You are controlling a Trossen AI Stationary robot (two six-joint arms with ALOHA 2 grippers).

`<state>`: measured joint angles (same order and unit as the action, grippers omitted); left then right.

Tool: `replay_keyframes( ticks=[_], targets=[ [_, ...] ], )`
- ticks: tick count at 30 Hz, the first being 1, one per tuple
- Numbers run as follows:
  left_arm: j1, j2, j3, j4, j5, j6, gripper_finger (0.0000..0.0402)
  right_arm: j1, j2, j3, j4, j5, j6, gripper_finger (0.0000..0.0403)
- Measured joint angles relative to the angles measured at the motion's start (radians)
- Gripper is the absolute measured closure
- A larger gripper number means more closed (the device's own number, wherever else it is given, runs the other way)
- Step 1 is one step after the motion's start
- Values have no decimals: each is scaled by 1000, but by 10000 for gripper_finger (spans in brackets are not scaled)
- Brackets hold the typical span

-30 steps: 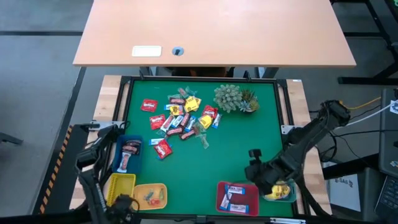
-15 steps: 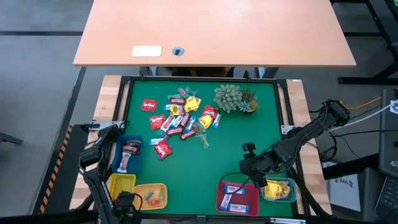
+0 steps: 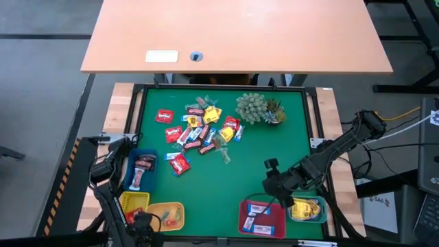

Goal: Sort candy
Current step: Put the transparent candy into the orange bin

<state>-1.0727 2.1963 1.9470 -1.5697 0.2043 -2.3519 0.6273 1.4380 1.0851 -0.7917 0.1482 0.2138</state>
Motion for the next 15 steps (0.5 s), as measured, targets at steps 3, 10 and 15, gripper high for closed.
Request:
replay_keyframes(
  ticks=[3,10,15],
  targets=[
    [9,0,41,-1,-34,1,301,-2,0,0,70,7,-28,260],
    [35,0,169,-1,-322,24,302,-69,0,0,150,111,-48,260],
    [57,0,236,29,-812,74,302,-152,15,0,215,121,-57,260]
  ],
)
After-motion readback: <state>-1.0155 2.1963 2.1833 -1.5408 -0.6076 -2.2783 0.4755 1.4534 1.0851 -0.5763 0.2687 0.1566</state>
